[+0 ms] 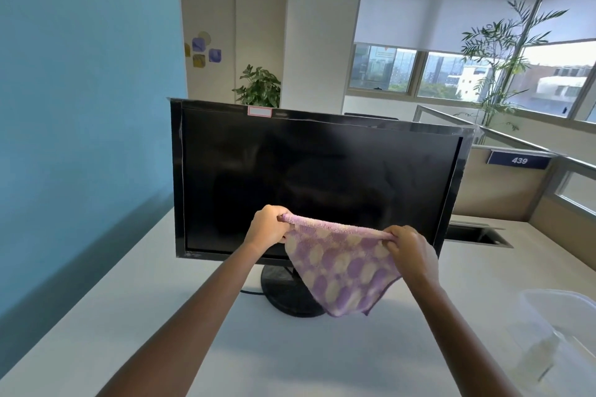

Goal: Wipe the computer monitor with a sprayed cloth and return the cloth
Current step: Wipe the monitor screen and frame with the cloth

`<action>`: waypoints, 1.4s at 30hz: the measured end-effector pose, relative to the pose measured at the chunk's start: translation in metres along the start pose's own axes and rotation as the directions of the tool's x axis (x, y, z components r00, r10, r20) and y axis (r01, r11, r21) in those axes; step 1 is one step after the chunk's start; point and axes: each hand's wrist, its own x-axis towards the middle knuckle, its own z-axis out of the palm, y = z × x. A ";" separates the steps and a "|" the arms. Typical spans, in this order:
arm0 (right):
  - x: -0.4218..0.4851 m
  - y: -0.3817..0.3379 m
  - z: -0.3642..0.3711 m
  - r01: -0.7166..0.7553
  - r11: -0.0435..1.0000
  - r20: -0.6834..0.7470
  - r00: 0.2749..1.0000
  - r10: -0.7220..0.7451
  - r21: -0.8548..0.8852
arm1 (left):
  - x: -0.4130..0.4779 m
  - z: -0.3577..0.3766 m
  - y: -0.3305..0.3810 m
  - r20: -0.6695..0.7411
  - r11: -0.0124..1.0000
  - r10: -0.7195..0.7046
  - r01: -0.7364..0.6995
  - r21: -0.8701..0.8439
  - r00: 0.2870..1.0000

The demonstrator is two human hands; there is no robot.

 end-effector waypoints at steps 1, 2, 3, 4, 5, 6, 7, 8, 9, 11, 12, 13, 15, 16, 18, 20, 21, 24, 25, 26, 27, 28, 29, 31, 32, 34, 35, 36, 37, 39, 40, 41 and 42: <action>-0.004 0.002 -0.001 0.037 0.999 -0.075 0.997 -0.036 0.008 | 0.000 0.003 -0.001 0.000 1.000 0.004 -0.004 -0.010 1.000; -0.009 0.006 -0.001 0.079 0.997 -0.126 0.989 -0.078 0.005 | 0.000 0.005 -0.002 0.014 1.000 0.006 -0.006 -0.008 1.000; -0.013 0.011 -0.002 0.126 0.992 -0.160 0.979 -0.126 -0.011 | -0.001 0.007 -0.003 0.044 1.000 0.011 -0.012 0.013 0.999; -0.018 0.019 -0.002 0.171 0.985 -0.165 0.971 -0.175 -0.038 | -0.001 0.008 -0.005 0.086 0.999 0.014 -0.018 0.050 0.996; -0.021 0.027 -0.003 0.216 0.975 -0.137 0.965 -0.222 -0.060 | -0.001 0.010 -0.008 0.148 0.996 0.004 -0.018 0.093 0.989; -0.025 0.037 -0.003 0.247 0.967 -0.061 0.966 -0.251 -0.062 | -0.003 0.011 -0.011 0.232 0.994 -0.027 0.001 0.111 0.972; -0.028 0.046 -0.004 0.253 0.966 0.064 0.966 -0.251 -0.041 | -0.006 0.013 -0.014 0.333 0.993 -0.064 0.025 0.119 0.941; -0.032 0.055 -0.005 0.232 0.973 0.221 0.949 -0.224 -0.012 | -0.010 0.017 -0.018 0.441 0.991 -0.102 0.051 0.125 0.892; -0.035 0.065 -0.004 0.196 0.980 0.384 0.904 -0.187 0.014 | -0.014 0.022 -0.023 0.542 0.988 -0.140 0.080 0.133 0.829; -0.043 0.083 0.001 0.148 0.988 0.622 0.771 -0.136 0.033 | -0.024 0.035 -0.034 0.699 0.973 -0.230 0.135 0.189 0.677; -0.046 0.091 0.005 0.145 0.989 0.694 0.709 -0.125 0.029 | -0.028 0.043 -0.039 0.750 0.959 -0.282 0.158 0.235 0.599; -0.048 0.097 0.008 0.145 0.989 0.747 0.654 -0.116 0.027 | -0.032 0.051 -0.044 0.780 0.940 -0.340 0.192 0.281 0.525; -0.051 0.105 0.014 0.135 0.991 0.815 0.573 -0.091 0.017 | -0.039 0.062 -0.053 0.804 0.903 -0.423 0.263 0.339 0.418; -0.051 0.108 0.018 0.135 0.991 0.830 0.552 -0.083 0.009 | -0.041 0.067 -0.058 0.805 0.887 -0.450 0.292 0.357 0.385; -0.049 0.111 0.027 0.123 0.992 0.822 0.565 -0.071 0.001 | -0.044 0.071 -0.064 0.796 0.869 -0.474 0.349 0.352 0.376; -0.047 0.112 0.038 0.089 0.996 0.768 0.636 -0.071 0.019 | -0.044 0.073 -0.071 0.760 0.855 -0.492 0.403 0.327 0.425; -0.046 0.110 0.045 0.057 0.998 0.733 0.677 -0.067 0.038 | -0.044 0.074 -0.074 0.738 0.847 -0.504 0.425 0.319 0.449; -0.045 0.103 0.065 -0.027 0.997 0.665 0.746 -0.032 0.079 | -0.046 0.077 -0.082 0.665 0.828 -0.547 0.445 0.341 0.507; -0.045 0.101 0.073 -0.033 0.996 0.648 0.761 -0.028 0.082 | -0.046 0.079 -0.086 0.644 0.824 -0.556 0.448 0.346 0.525; -0.046 0.100 0.080 -0.038 0.996 0.627 0.778 -0.023 0.084 | -0.048 0.081 -0.089 0.622 0.820 -0.565 0.454 0.349 0.543; -0.047 0.099 0.086 -0.046 0.996 0.604 0.797 -0.012 0.081 | -0.049 0.084 -0.093 0.601 0.817 -0.571 0.462 0.347 0.559; -0.049 0.099 0.092 -0.066 0.995 0.583 0.812 0.012 0.071 | -0.050 0.087 -0.095 0.576 0.813 -0.579 0.469 0.347 0.577; -0.052 0.099 0.097 -0.087 0.995 0.567 0.823 0.040 0.056 | -0.051 0.090 -0.098 0.547 0.810 -0.583 0.476 0.342 0.600; -0.057 0.100 0.102 -0.165 0.986 0.590 0.795 0.144 -0.019 | -0.053 0.095 -0.103 0.477 0.808 -0.589 0.478 0.345 0.653; -0.059 0.101 0.103 -0.200 0.974 0.633 0.742 0.222 -0.107 | -0.055 0.098 -0.104 0.449 0.808 -0.588 0.473 0.351 0.673; -0.060 0.104 0.104 -0.137 0.953 0.690 0.662 0.291 -0.270 | -0.057 0.102 -0.105 0.405 0.812 -0.580 0.462 0.356 0.707; -0.061 0.108 0.106 -0.104 0.945 0.700 0.648 0.301 -0.310 | -0.057 0.103 -0.106 0.386 0.818 -0.569 0.453 0.355 0.726; -0.061 0.110 0.108 -0.108 0.942 0.690 0.655 0.309 -0.319 | -0.058 0.104 -0.105 0.366 0.823 -0.559 0.441 0.358 0.744; -0.060 0.111 0.111 -0.122 0.945 0.668 0.679 0.303 -0.305 | -0.058 0.105 -0.103 0.344 0.825 -0.548 0.424 0.374 0.762; -0.059 0.109 0.114 -0.148 0.954 0.640 0.713 0.285 -0.261 | -0.059 0.107 -0.099 0.284 0.810 -0.512 0.346 0.474 0.811; -0.058 0.107 0.114 -0.188 0.954 0.644 0.706 0.295 -0.232 | -0.059 0.109 -0.096 0.241 0.796 -0.473 0.293 0.530 0.848; -0.057 0.104 0.112 -0.241 0.953 0.651 0.696 0.302 -0.184 | -0.059 0.112 -0.093 0.199 0.791 -0.408 0.236 0.565 0.891; -0.054 0.100 0.109 -0.319 0.939 0.667 0.674 0.318 -0.126 | -0.058 0.115 -0.089 0.182 0.803 -0.327 0.172 0.570 0.927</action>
